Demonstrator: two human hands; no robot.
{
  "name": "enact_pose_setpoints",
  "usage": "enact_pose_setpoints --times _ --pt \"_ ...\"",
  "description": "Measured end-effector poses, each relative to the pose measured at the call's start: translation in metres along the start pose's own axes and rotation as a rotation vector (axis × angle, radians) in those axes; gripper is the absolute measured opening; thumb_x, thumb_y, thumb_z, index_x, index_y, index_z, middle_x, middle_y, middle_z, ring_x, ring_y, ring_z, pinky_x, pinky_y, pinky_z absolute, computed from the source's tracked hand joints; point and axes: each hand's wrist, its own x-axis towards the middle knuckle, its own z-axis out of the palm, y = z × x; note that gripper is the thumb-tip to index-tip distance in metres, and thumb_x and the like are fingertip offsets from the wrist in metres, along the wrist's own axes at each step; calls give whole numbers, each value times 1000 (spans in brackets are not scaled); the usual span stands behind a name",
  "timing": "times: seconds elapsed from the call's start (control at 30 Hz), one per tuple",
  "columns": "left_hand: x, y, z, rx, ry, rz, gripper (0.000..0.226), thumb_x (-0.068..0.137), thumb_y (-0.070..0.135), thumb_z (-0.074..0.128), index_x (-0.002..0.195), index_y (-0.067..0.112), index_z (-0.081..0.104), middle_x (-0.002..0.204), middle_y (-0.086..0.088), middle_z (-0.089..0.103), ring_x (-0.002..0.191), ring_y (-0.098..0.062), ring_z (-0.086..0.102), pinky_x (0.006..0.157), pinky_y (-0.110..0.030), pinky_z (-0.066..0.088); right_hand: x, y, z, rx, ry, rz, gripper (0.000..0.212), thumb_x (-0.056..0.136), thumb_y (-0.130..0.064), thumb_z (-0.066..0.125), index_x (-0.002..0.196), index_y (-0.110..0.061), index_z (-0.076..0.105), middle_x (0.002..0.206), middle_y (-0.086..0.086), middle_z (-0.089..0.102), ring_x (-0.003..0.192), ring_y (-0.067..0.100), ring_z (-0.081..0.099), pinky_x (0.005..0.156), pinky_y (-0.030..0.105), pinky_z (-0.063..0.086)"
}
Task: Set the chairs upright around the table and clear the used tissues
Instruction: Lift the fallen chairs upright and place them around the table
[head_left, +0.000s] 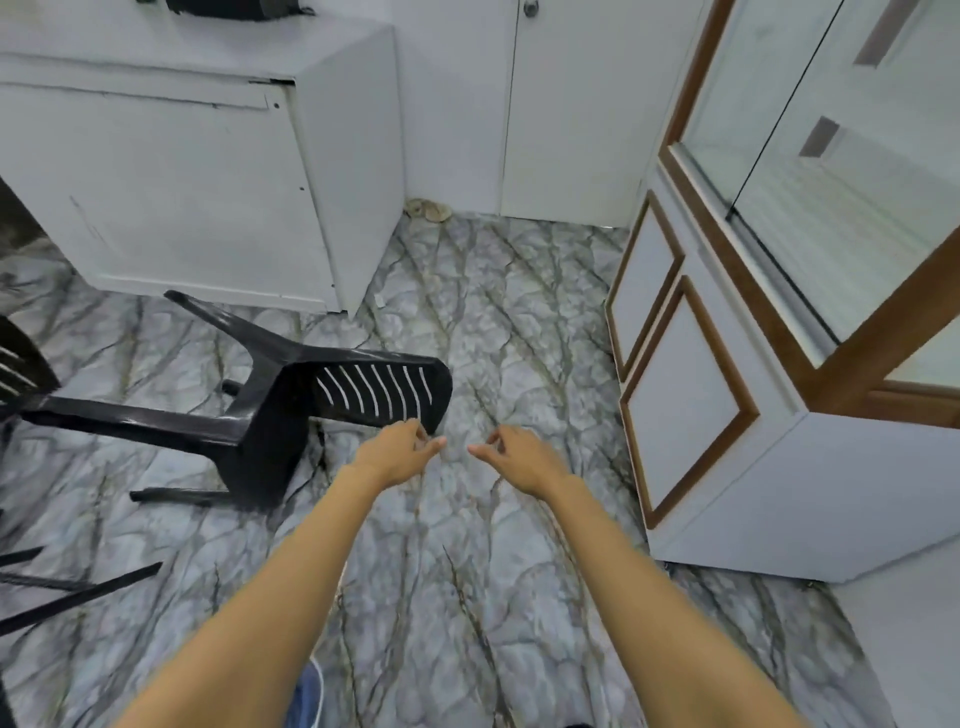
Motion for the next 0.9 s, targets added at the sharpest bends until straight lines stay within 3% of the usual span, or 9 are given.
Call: enact_pose_setpoints --times 0.2,0.37,0.53,0.67,0.77,0.9 --pt "118 38 -23 -111 131 -142 48 90 52 44 107 9 55 94 -4 56 91 -24 56 81 -38 46 136 35 -73 -99 -110 -169 61 92 -59 40 123 -9 51 126 9 54 113 25 52 91 39 44" --pt "196 72 -42 -235 223 -303 48 90 50 45 110 8 56 106 -10 62 100 -27 58 80 -36 44 241 58 -131 -194 -217 -320 59 92 -58 42 123 -9 52 125 8 56 111 24 54 84 35 41" --pt "256 85 -54 -319 281 -453 50 90 50 45 113 7 54 109 -9 60 100 -24 57 86 -36 46 336 61 -161 -270 -309 -438 57 89 -63 43 113 -12 55 115 5 59 103 24 57 88 43 48" --pt "308 74 -61 -373 333 -554 49 90 50 46 111 7 55 101 -5 58 102 -26 58 89 -39 48 410 47 -165 -334 -404 -577 58 90 -61 43 116 -10 53 116 9 58 104 25 56 85 39 47" --pt "352 61 -69 -419 377 -629 50 90 50 46 113 7 55 108 -9 60 104 -26 57 90 -38 47 470 30 -166 -388 -477 -665 59 90 -59 45 119 -9 52 120 10 57 108 27 55 88 40 46" --pt "409 43 -86 -516 434 -745 46 90 52 46 106 9 55 103 -8 62 97 -24 58 84 -36 46 554 -2 -172 -479 -561 -783 58 88 -60 47 121 -12 51 125 10 54 112 26 53 90 39 43"
